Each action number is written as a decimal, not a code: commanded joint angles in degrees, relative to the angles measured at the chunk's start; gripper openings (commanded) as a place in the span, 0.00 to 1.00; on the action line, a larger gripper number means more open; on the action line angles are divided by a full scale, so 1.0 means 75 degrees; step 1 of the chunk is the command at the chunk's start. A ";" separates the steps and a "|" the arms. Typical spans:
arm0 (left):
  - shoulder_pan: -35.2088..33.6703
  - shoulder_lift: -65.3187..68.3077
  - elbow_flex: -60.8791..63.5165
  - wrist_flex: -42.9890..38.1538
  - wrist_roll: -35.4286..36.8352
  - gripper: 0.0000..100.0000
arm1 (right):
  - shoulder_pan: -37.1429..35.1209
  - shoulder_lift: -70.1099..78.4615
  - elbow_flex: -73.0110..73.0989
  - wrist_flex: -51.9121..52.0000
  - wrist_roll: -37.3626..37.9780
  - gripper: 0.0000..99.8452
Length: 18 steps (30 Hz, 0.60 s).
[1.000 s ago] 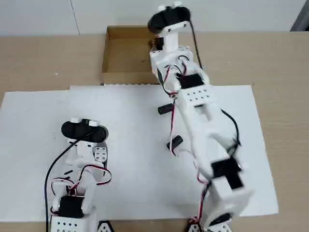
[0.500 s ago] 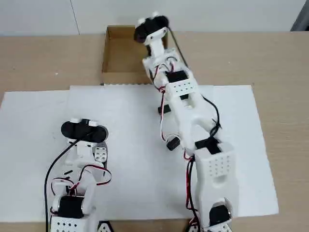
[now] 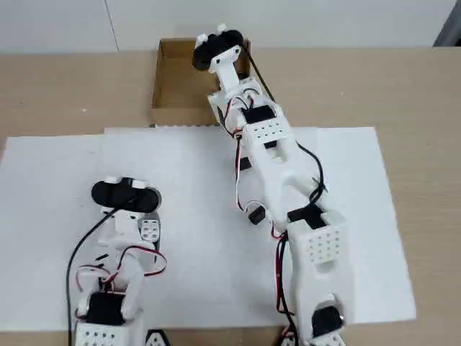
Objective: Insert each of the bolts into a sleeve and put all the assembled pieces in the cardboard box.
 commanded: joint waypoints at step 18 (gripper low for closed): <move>-0.0023 -0.0070 -0.0041 -0.0012 -0.0023 0.01 | -0.0193 -0.2069 -0.0469 0.2866 0.0035 0.00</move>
